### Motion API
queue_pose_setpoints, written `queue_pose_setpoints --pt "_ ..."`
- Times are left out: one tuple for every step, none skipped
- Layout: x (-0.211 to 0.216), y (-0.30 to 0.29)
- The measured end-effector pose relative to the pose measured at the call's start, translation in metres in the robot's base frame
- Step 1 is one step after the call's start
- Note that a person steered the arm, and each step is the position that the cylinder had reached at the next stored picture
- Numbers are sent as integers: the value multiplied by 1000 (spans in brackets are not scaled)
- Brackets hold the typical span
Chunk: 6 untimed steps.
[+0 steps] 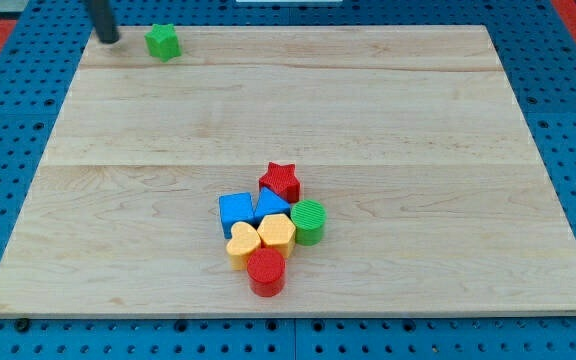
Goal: Move the green star into the group of blocks
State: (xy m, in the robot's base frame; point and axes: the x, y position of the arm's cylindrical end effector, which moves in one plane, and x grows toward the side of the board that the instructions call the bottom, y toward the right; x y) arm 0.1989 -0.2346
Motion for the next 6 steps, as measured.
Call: queue_pose_setpoints --pt "16 71" --pt "115 130" --pt "134 169" --pt "107 124" --pt "120 193" --pt "147 202"
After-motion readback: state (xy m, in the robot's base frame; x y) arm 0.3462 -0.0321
